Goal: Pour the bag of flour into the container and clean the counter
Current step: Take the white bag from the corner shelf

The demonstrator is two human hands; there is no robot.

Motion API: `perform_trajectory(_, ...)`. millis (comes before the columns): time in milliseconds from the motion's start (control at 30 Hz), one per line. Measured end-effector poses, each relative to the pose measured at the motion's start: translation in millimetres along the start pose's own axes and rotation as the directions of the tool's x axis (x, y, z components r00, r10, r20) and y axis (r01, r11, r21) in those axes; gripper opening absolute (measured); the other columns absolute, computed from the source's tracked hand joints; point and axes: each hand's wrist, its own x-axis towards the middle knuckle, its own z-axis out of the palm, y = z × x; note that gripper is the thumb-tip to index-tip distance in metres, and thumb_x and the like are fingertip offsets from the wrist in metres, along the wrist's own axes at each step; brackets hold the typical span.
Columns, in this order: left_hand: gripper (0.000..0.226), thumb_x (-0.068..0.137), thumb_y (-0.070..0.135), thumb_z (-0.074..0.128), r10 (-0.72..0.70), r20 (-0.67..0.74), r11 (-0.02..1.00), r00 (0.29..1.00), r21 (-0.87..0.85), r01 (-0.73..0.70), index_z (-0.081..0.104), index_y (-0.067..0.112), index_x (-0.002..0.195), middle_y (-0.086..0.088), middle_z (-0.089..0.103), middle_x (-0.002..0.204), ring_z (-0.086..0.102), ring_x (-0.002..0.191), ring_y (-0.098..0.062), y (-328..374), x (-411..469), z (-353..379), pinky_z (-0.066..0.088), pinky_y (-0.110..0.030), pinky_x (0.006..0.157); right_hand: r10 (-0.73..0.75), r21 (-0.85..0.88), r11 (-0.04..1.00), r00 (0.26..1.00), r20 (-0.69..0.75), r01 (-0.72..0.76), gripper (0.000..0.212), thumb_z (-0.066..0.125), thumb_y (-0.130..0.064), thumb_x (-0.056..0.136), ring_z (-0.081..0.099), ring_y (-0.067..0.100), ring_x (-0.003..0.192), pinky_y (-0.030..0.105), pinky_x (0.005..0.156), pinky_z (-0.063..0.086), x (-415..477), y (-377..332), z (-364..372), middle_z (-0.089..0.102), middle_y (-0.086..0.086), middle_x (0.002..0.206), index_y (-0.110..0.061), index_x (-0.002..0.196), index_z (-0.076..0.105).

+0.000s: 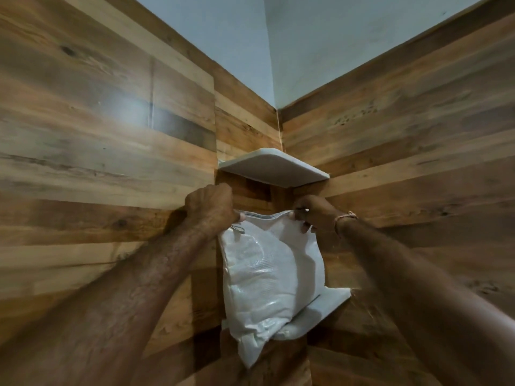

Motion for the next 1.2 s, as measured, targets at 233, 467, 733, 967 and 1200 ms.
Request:
perform_trajectory(233,0.032,0.082,0.056,0.077,-0.072,-0.061,0.910,0.996,-0.413,0.040,0.075,0.024,0.079,0.006,0.073,0.080,0.066,0.077,-0.014,9.7,-3.3,-6.1,0.040,-0.026,0.063,0.056,0.137,0.990,0.990,-0.131,-0.038,0.024,0.064,-0.017,0.100,0.064,0.021,0.062,0.021,0.055,0.058,-26.9,3.0,-30.1,0.066,0.015,0.071,0.005,0.091,0.069)
perform_trajectory(467,0.032,0.081,0.053,0.078,-0.042,-0.162,0.869,0.986,-0.493,-0.044,0.078,0.022,0.077,0.008,0.072,0.079,0.055,0.067,-0.002,35.8,-35.7,-45.5,0.033,-0.024,0.057,0.042,0.093,0.995,0.973,-0.227,-0.021,0.026,0.070,-0.021,0.097,0.062,0.011,0.049,0.021,0.053,0.056,-75.9,-15.7,-105.7,0.067,0.009,0.060,-0.009,0.073,0.071)
perform_trajectory(733,0.037,0.074,0.056,0.082,0.089,-0.029,0.744,0.996,-0.663,-0.086,0.073,0.021,0.064,0.009,0.069,0.060,0.066,0.065,-0.015,115.7,-139.5,-71.3,0.052,-0.034,0.065,0.181,-0.042,0.981,0.971,-0.159,-0.190,0.033,0.075,-0.028,0.093,0.066,0.010,0.047,0.016,0.049,0.054,-218.2,10.3,-190.8,0.072,0.014,0.064,-0.006,0.070,0.068)
perform_trajectory(967,0.037,0.076,0.054,0.081,0.164,0.097,0.706,0.982,-0.706,-0.048,0.072,0.021,0.064,0.013,0.070,0.064,0.067,0.072,-0.005,178.9,-302.8,-79.6,0.051,-0.031,0.063,0.290,-0.129,0.947,0.956,-0.049,-0.294,0.047,0.077,-0.033,0.090,0.060,0.001,0.040,0.010,0.055,0.053,-389.6,45.5,-226.3,0.065,-0.004,0.047,-0.013,0.053,0.057)
perform_trajectory(1200,0.039,0.080,0.053,0.079,0.250,0.294,0.694,0.923,-0.719,0.040,0.068,0.020,0.062,0.006,0.066,0.055,0.064,0.054,-0.015,217.1,-481.6,-82.8,0.049,-0.033,0.053,0.436,-0.094,0.899,0.896,0.087,-0.428,0.045,0.078,-0.024,0.091,0.064,0.002,0.042,0.014,0.047,0.052,-572.8,78.1,-215.7,0.060,0.001,0.048,-0.013,0.056,0.051)
